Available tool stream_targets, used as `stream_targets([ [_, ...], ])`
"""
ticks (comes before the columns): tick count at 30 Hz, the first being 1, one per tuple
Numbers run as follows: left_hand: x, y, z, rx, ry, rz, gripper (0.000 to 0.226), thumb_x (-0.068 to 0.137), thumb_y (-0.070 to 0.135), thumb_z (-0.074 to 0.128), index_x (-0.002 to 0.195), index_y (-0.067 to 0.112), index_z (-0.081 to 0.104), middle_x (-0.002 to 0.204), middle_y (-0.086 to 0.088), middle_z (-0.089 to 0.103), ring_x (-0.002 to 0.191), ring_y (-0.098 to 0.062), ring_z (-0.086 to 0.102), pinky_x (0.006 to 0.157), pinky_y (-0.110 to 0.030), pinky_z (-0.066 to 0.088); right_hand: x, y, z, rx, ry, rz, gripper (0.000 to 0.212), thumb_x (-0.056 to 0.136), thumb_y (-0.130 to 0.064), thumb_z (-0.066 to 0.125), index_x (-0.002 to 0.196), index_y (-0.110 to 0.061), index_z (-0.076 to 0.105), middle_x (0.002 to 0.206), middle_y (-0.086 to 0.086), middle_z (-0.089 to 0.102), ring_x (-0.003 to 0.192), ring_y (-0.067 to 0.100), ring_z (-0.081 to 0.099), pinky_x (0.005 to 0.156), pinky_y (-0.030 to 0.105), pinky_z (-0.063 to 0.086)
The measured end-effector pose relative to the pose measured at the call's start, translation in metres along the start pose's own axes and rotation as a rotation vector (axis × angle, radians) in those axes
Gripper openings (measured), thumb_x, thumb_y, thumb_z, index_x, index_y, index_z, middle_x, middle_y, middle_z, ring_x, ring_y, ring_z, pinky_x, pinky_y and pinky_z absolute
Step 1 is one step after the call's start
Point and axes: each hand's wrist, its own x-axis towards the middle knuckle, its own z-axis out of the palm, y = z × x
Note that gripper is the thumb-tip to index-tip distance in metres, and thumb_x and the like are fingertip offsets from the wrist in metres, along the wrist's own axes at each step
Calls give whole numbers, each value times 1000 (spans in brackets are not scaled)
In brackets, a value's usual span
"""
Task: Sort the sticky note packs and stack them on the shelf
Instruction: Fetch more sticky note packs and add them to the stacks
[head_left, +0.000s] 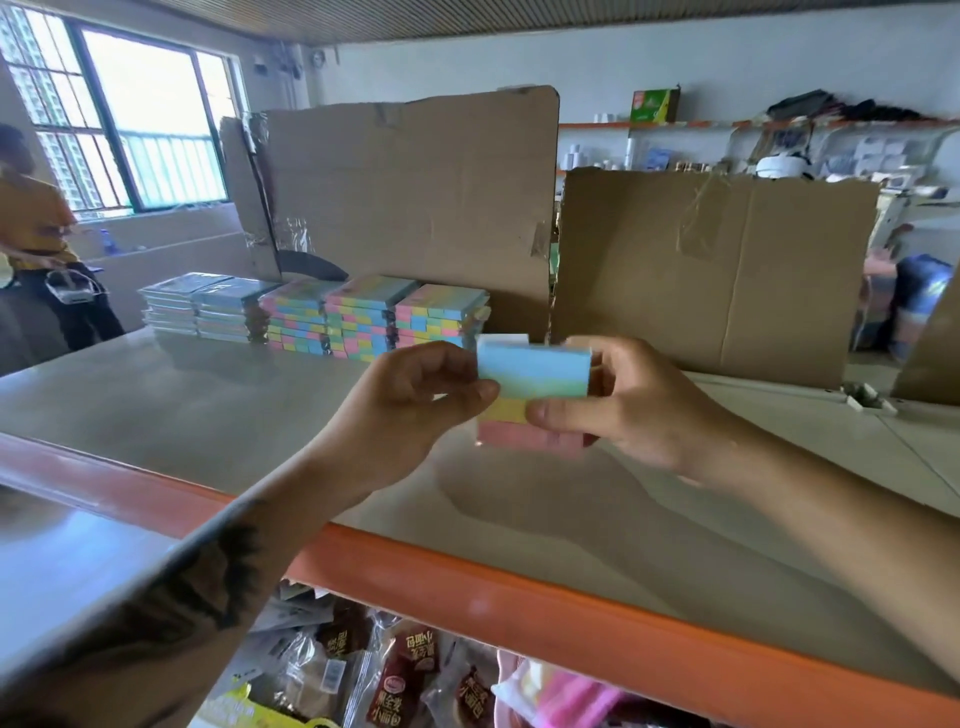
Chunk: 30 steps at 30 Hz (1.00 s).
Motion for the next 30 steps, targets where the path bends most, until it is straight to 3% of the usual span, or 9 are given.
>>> stream_targets([
  [3,-1,4,0,-28,50,20,3,92,6,68,93,8,70,78,5,71,73,-5,64,67,-17,49,-1,-3,3,-40,-21,15,25,79,-37,83,87,-19,69,70,-2,68,67,13,65,62,36,45],
  [6,1,-1,0,85,77,11,3,95,17,70,97,16,72,84,6,74,77,-6,67,70,-23,51,-2,-5,6,-53,-3,39,14,90,-22,78,88,-13,67,66,-1,67,62,16,64,58,34,41],
  [9,-3,-4,-3,391,112,50,45,78,59,75,115,34,67,101,14,71,96,-3,67,81,-27,50,-3,-9,10,122,52,127,18,92,-15,75,85,-10,59,74,7,68,62,20,65,55,34,43],
  [12,-12,1,-5,785,66,53,91,59,83,69,139,48,42,128,24,55,113,-4,55,93,-32,48,-3,-13,14,319,74,222,21,92,-12,74,80,-14,56,79,9,67,62,20,64,55,33,43],
  [19,-12,7,-16,1002,24,140,94,70,77,71,149,47,29,138,25,40,104,5,33,95,-21,29,-4,-13,28,429,44,314,20,91,-14,75,83,-14,56,81,7,71,62,20,64,55,31,41],
  [24,-12,9,-38,1130,-18,196,89,69,71,72,146,44,37,135,21,49,119,-7,46,97,-22,26,-6,-12,39,36,18,158,13,95,-35,71,92,-23,72,85,-1,75,77,13,70,67,35,49],
  [26,-12,11,-55,1163,-40,151,87,65,69,73,143,44,42,132,20,52,116,-9,49,95,-24,28,-10,-11,46,-159,-42,77,33,91,-58,63,109,-32,71,97,-15,73,84,-1,66,78,27,49],
  [28,-5,11,-81,1140,-25,77,89,60,67,72,141,43,47,130,18,55,115,-12,52,96,-28,37,-12,-17,52,-410,-148,66,65,77,-80,47,132,-45,55,125,-32,58,112,-11,55,95,19,43],
  [30,6,13,-113,1069,-8,-34,89,53,67,69,137,42,52,126,16,57,113,-15,55,98,-35,46,-7,-24,61,-713,-282,45,85,76,-88,33,152,-49,31,154,-31,31,143,-4,29,117,24,27],
])
